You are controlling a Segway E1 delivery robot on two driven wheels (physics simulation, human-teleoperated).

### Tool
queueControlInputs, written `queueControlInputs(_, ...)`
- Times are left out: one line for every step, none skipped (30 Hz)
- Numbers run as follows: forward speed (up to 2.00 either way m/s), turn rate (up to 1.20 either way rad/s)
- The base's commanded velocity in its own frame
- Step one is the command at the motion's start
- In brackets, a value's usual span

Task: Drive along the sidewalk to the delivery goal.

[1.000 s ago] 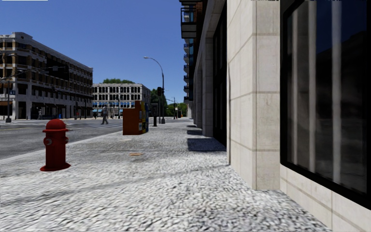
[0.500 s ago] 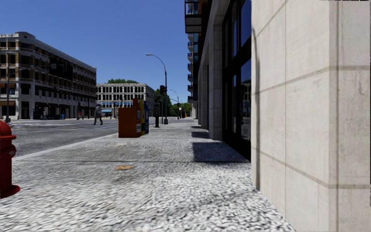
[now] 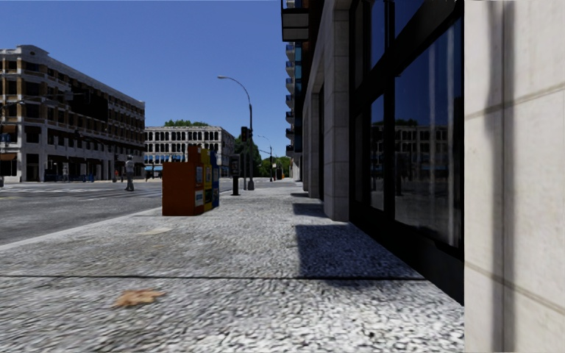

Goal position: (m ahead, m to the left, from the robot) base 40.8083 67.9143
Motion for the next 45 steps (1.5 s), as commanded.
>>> queueControlInputs(2.00,0.00)
queueControlInputs(2.00,0.00)
queueControlInputs(2.00,0.00)
queueControlInputs(2.00,0.00)
queueControlInputs(2.00,0.00)
queueControlInputs(2.00,0.00)
queueControlInputs(2.00,0.00)
queueControlInputs(2.00,0.00)
queueControlInputs(2.00,0.00)
queueControlInputs(2.00,0.00)
queueControlInputs(2.00,0.00)
queueControlInputs(2.00,0.00)
queueControlInputs(2.00,0.00)
queueControlInputs(2.00,0.00)
queueControlInputs(2.00,0.00)
queueControlInputs(2.00,0.00)
queueControlInputs(2.00,0.00)
queueControlInputs(2.00,0.00)
queueControlInputs(2.00,0.00)
queueControlInputs(2.00,0.00)
queueControlInputs(2.00,0.00)
queueControlInputs(2.00,0.00)
queueControlInputs(2.00,0.00)
queueControlInputs(2.00,0.00)
queueControlInputs(2.00,0.00)
queueControlInputs(2.00,0.00)
queueControlInputs(2.00,0.00)
queueControlInputs(2.00,0.00)
queueControlInputs(2.00,0.00)
queueControlInputs(2.00,0.00)
queueControlInputs(2.00,0.00)
queueControlInputs(2.00,0.00)
queueControlInputs(2.00,0.00)
queueControlInputs(2.00,0.00)
queueControlInputs(2.00,0.00)
queueControlInputs(2.00,0.00)
queueControlInputs(2.00,0.00)
queueControlInputs(2.00,0.00)
queueControlInputs(2.00,0.00)
queueControlInputs(2.00,0.00)
queueControlInputs(2.00,0.00)
queueControlInputs(2.00,0.00)
queueControlInputs(2.00,0.00)
queueControlInputs(2.00,0.00)
queueControlInputs(2.00,0.00)
